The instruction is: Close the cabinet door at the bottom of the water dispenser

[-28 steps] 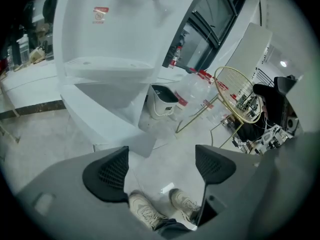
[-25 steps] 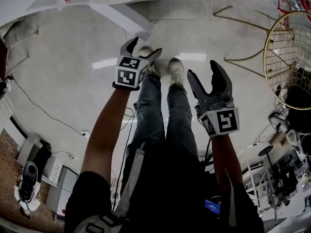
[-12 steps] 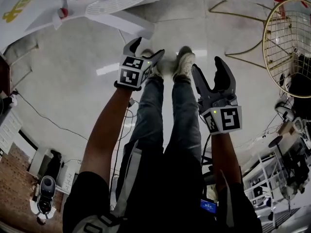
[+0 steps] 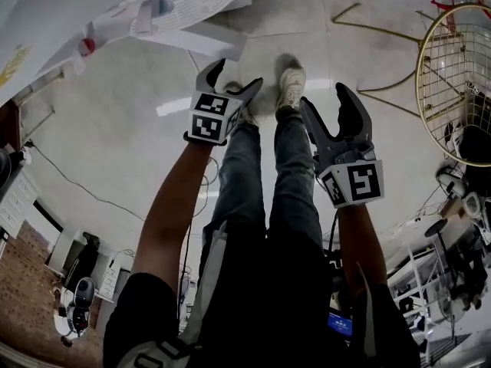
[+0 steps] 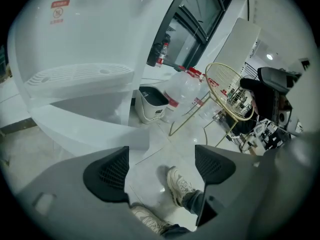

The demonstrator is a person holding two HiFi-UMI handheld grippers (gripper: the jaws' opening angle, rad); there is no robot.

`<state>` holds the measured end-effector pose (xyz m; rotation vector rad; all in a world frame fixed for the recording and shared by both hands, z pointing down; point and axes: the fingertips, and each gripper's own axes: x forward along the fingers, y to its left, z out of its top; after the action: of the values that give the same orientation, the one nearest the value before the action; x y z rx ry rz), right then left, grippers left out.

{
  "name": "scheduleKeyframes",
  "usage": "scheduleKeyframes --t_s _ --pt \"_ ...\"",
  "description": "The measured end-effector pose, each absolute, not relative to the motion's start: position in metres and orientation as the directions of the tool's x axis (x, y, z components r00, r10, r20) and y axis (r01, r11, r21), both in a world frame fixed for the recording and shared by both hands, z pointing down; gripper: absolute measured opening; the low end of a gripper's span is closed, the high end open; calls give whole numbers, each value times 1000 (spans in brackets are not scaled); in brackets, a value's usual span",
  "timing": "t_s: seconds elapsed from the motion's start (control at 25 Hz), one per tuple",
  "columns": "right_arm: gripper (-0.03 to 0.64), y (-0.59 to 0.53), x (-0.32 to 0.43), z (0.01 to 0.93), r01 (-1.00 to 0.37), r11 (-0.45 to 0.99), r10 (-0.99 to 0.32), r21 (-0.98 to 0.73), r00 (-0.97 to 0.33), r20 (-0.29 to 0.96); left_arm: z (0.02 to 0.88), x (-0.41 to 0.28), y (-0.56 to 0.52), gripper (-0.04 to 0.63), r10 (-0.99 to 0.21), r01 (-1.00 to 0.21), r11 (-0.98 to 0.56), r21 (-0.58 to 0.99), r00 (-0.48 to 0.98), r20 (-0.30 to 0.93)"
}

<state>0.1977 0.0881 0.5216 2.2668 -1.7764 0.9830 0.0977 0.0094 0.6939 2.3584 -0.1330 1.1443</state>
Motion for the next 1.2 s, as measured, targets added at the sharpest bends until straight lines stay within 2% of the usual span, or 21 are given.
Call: scheduleKeyframes --t_s 0.6,1.2 --pt "288 59 231 538 -931 -181 -840 -318 -22 543 697 127 -8 417 20 -405 -834 375 658 753" --pt "285 72 266 560 -924 -201 -827 -326 -18 562 698 164 -25 416 -11 -415 -839 352 659 752"
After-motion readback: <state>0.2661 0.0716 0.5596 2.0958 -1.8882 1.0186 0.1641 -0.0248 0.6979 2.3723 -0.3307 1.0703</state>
